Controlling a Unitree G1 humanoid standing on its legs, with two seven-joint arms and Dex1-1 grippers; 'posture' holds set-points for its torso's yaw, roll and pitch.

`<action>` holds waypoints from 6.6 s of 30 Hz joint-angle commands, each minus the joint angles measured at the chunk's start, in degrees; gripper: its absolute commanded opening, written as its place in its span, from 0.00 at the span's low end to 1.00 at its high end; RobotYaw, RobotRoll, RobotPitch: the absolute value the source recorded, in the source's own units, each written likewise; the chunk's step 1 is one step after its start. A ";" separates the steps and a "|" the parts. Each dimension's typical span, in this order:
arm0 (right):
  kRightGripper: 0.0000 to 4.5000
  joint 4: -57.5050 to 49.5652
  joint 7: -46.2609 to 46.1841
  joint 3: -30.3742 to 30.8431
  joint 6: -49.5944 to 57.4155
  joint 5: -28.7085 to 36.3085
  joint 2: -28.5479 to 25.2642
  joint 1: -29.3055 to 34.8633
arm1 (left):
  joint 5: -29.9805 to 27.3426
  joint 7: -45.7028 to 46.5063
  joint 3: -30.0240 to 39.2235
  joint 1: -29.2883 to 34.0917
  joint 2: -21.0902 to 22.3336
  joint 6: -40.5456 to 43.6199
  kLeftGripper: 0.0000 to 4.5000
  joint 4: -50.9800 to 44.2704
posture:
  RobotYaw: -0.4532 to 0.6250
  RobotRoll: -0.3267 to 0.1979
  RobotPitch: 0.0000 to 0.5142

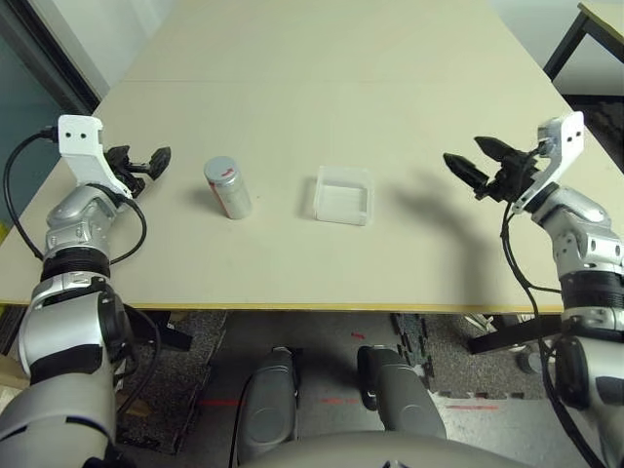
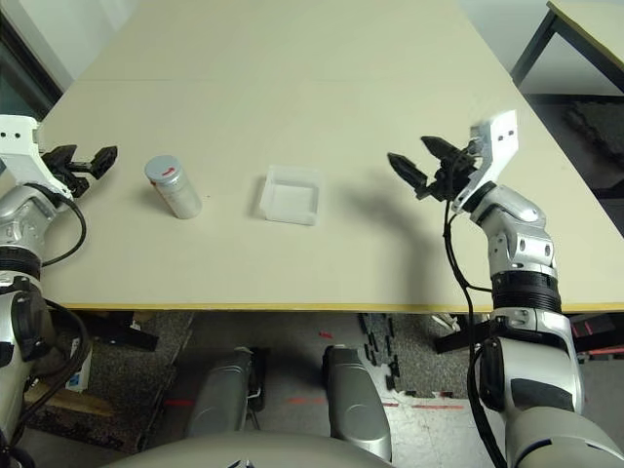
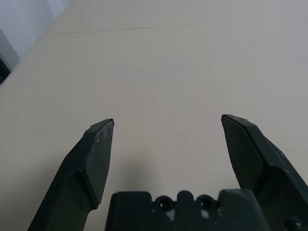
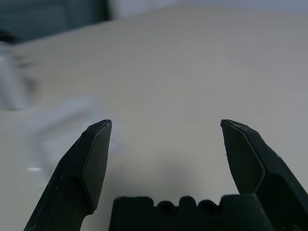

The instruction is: Pour the medicine from the bottle into the box.

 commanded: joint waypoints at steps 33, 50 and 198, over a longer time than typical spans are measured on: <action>1.00 -6.99 17.02 14.17 -1.88 -1.40 2.22 0.55 | -15.97 -11.41 0.16 37.21 -6.45 19.85 1.00 -55.43 | 0.46 0.62 0.26; 1.00 -4.53 16.31 13.92 -4.36 -2.93 3.03 0.40 | -9.89 -6.53 -5.57 36.65 -14.36 7.88 1.00 -54.97 | 0.44 0.62 0.26; 1.00 -7.68 10.85 13.41 19.10 4.72 5.38 -11.69 | -13.29 -17.43 -15.09 16.81 -24.39 10.56 0.62 -44.24 | 0.32 0.62 0.16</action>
